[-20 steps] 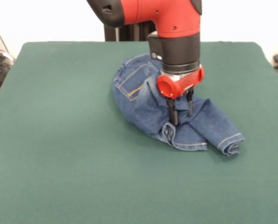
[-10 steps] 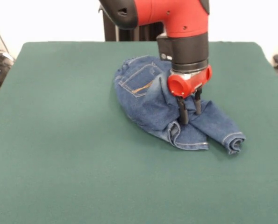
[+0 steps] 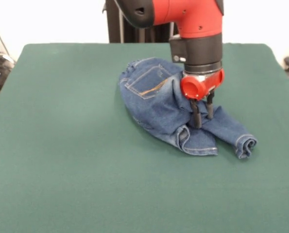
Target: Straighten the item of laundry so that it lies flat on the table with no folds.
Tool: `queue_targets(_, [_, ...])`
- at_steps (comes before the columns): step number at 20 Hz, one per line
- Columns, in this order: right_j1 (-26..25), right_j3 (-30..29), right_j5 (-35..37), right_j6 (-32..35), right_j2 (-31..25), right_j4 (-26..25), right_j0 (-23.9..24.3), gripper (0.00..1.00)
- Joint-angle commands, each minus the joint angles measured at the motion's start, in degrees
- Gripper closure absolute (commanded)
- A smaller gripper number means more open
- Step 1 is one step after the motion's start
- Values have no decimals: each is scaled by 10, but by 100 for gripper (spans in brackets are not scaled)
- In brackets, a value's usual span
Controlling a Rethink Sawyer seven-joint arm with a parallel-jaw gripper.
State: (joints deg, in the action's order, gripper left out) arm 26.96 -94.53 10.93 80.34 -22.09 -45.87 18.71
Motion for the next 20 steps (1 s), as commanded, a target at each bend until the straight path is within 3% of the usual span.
queue_targets(1, [-50, -78, -3, 109, 20, 7, -36, 0])
queue_targets(13, [62, -118, 35, 91, 55, 52, -50, 0])
queue_targets(20, [66, -83, 38, 84, 85, 46, -66, 0])
